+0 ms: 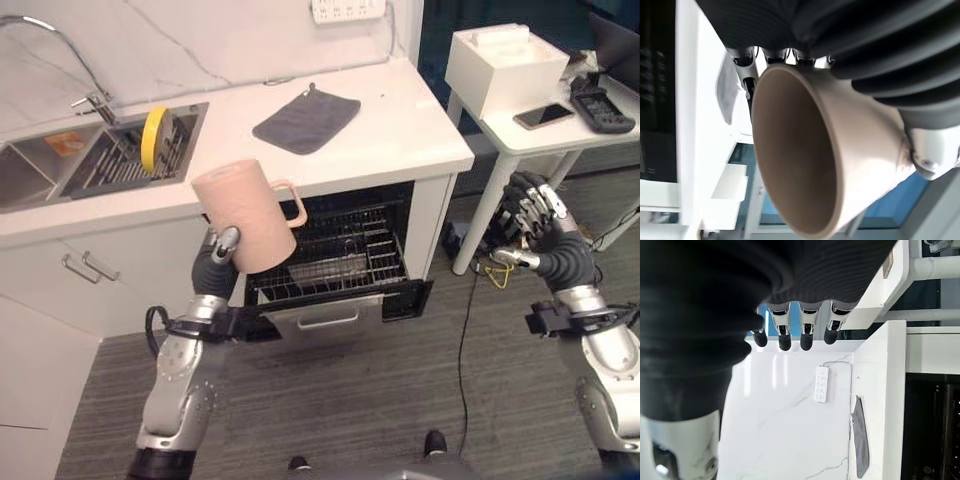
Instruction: Place the dishes in the dishwasher.
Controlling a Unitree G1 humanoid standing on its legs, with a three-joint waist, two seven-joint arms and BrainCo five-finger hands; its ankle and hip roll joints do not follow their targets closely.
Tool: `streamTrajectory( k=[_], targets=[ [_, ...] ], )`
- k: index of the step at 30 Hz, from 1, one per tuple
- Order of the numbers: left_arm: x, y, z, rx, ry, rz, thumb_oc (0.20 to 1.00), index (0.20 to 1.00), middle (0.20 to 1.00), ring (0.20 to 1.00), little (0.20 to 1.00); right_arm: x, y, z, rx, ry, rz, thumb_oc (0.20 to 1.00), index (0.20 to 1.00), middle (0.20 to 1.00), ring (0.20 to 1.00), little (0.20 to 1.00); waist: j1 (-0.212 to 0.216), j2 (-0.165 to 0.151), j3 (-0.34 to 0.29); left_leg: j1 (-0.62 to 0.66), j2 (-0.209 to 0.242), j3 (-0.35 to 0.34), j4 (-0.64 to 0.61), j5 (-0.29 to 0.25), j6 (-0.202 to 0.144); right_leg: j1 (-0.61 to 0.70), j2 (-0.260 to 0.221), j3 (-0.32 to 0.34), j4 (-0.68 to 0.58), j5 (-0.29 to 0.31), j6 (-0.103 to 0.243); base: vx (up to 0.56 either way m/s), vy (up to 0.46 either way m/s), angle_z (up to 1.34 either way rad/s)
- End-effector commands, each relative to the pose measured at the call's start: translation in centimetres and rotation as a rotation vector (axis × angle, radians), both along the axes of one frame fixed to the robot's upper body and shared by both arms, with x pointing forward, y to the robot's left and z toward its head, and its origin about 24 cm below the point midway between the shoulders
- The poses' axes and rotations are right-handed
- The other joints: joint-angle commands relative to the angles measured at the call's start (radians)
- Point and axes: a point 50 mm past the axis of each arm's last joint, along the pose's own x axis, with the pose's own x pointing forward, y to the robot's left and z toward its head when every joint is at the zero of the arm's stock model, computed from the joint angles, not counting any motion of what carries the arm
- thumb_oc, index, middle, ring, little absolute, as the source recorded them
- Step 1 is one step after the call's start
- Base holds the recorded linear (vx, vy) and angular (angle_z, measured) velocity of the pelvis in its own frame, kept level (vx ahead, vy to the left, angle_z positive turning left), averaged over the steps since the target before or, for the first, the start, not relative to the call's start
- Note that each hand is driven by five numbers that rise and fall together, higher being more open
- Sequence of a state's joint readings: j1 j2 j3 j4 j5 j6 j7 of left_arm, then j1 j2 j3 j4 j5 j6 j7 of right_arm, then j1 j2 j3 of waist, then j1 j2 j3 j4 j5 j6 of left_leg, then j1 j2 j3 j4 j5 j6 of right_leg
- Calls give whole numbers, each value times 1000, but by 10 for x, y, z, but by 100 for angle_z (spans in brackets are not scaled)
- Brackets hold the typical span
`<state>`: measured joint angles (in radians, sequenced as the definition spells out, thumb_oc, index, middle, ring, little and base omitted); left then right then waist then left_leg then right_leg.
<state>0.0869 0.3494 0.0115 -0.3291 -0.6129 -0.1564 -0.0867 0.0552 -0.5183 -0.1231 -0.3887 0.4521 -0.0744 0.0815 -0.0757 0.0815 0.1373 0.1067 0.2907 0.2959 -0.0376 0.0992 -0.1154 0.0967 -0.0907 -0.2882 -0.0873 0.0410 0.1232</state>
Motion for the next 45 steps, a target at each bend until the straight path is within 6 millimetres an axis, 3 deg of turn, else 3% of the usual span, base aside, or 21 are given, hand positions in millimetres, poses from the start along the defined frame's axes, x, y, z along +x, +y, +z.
streamTrajectory(
  k=[1,2,4,7,11,13,14,15,17,18,20,22,24,29,33,45],
  targets=[
    [-2,13,35,8,-158,-14,200,200,200,200,200,-3,12,24,34,-125,68,1000,1000,1000,1000,1000,16,-89,-27,-6,-41,-16,160,-58,-28,-39,-63,77,0,9,8,167,-376,-6],
    [-4,12,31,-17,-146,-38,200,200,200,200,200,-2,9,23,26,-109,52,1000,1000,1000,1000,1000,22,-91,-13,-60,-39,-32,276,-42,-40,-26,-56,74,0,3,-13,157,-238,-11],
    [-7,12,28,-42,-145,-66,200,200,200,200,200,-2,6,23,22,-110,40,1000,1000,1000,1000,1000,22,-89,0,-99,-31,-30,284,-52,-37,-9,-59,60,0,-4,-17,163,-11,8],
    [-7,10,27,-89,-166,-132,200,200,200,200,200,-5,6,22,13,-128,29,1000,1000,1000,1000,1000,0,-63,-6,-41,-1,42,0,-5,-46,10,-82,19,0,-19,12,194,293,12],
    [-2,2,27,-99,-182,-187,200,200,200,200,200,-7,-1,22,0,-138,-9,1000,1000,1000,1000,1000,-16,-54,-31,-30,12,18,-50,-5,-68,26,-132,-8,0,-21,49,254,461,13],
    [3,-4,30,-103,-179,-215,200,200,200,200,200,-8,-2,22,3,-140,-34,1000,1000,1000,1000,1000,-13,-60,-37,-24,-26,-4,-50,-25,-50,34,-183,-19,15,-2,89,207,493,2],
    [3,-4,30,-103,-179,-215,200,200,200,200,200,-8,-2,22,3,-140,-34,1000,1000,1000,1000,1000,-13,-60,-37,-24,-26,-4,-50,-25,-50,34,-183,-19,15,-2,89,231,576,17],
    [7,-12,33,-86,-179,-243,200,200,200,200,200,-12,-2,19,24,-139,-45,1000,1000,1000,1000,1000,-12,-78,-38,-19,-74,-24,-50,-50,-22,16,-234,-15,95,38,99,167,412,33],
    [9,-16,35,-74,-176,-253,200,200,200,200,200,-14,0,15,32,-126,-52,1000,1000,1000,1000,1000,-11,-89,-38,-16,-108,-41,-50,-66,3,-16,-261,2,186,75,101,153,386,54],
    [11,-19,37,-58,-174,-263,200,200,200,200,200,-15,1,12,36,-115,-56,1000,1000,1000,1000,1000,-15,-90,-34,-12,-123,-54,-50,-75,22,-45,-257,29,254,78,97,123,235,48],
    [11,-20,36,-39,-169,-264,200,200,200,200,200,-16,1,9,42,-102,-61,1000,1000,1000,1000,1000,-18,-92,-35,-8,-136,-60,-50,-79,35,-63,-235,48,269,73,93,127,132,18],
    [12,-19,40,-20,-180,-237,200,200,200,200,200,-14,3,9,56,-104,-47,1000,1000,1000,1000,1000,-23,-96,-37,-3,-133,-48,-50,-86,28,-67,-195,34,157,64,92,64,-73,12],
    [13,-17,46,28,-207,-182,200,200,200,200,200,-9,6,12,69,-112,-31,1000,1000,1000,1000,1000,-18,-106,-31,7,-131,-22,-50,-105,19,-89,-193,-17,71,129,102,-6,-189,-2],
    [16,-17,46,156,-235,-27,200,200,200,200,200,2,9,12,73,-50,-16,1000,1000,1000,1000,1000,-8,-107,-55,11,-109,-2,-50,-95,17,-32,-143,-24,0,55,81,-16,-201,3],
    [6,-17,62,265,-446,163,200,200,200,200,200,8,16,11,12,-4,24,1000,1000,1000,1000,1000,-13,-102,-78,29,-82,7,-50,-91,2,-3,-101,4,0,10,49,65,-163,-19],
    [27,-45,56,528,-472,141,200,200,200,200,200,20,41,46,-85,-108,202,1000,1000,1000,1000,1000,-26,-84,-100,39,-52,18,-50,-83,-25,15,-76,26,0,-16,35,14,-40,-3]
  ],
)
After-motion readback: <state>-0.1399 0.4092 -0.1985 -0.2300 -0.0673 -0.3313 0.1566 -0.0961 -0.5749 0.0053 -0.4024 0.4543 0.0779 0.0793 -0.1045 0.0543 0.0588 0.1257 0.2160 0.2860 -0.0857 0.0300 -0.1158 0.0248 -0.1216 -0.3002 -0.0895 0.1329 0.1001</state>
